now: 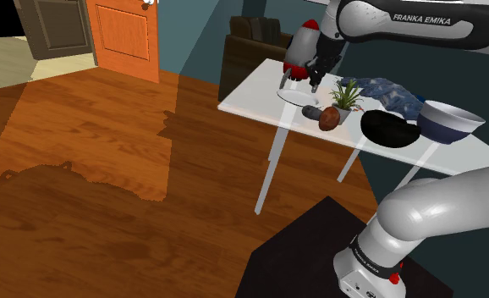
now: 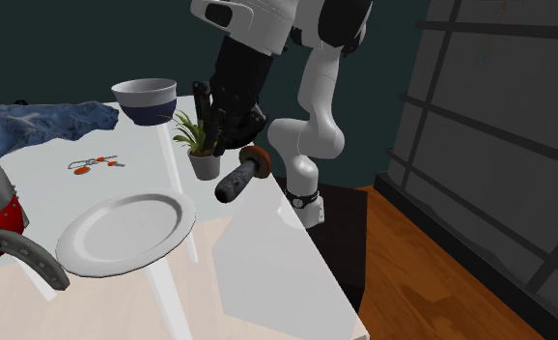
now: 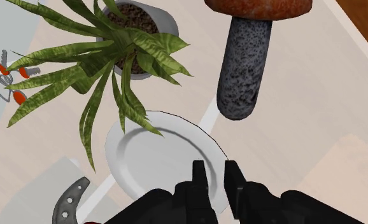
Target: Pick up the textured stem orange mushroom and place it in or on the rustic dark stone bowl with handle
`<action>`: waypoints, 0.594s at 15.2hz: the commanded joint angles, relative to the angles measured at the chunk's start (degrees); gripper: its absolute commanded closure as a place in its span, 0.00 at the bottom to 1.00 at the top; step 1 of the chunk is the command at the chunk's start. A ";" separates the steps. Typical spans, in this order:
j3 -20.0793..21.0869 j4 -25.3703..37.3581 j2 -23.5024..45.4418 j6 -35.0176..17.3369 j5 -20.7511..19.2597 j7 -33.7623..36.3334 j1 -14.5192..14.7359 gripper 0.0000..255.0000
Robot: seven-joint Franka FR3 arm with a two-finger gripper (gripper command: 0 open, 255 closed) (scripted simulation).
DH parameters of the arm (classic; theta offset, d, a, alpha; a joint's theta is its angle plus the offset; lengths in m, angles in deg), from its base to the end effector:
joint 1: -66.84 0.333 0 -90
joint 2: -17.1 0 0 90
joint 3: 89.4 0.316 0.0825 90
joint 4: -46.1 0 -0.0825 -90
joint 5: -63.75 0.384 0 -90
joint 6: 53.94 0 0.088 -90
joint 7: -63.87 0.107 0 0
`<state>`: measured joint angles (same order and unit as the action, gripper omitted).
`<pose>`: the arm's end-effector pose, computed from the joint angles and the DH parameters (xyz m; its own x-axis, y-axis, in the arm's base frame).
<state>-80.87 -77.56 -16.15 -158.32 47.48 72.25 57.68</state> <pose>0.3930 -0.0116 0.6418 0.9593 -0.0830 0.2698 -0.1710 -0.9314 0.3214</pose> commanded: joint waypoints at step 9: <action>-0.92 -0.80 -0.53 1.29 1.87 -0.35 0.31 0.00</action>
<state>-81.34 -77.91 -16.45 -157.67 48.34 72.03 57.83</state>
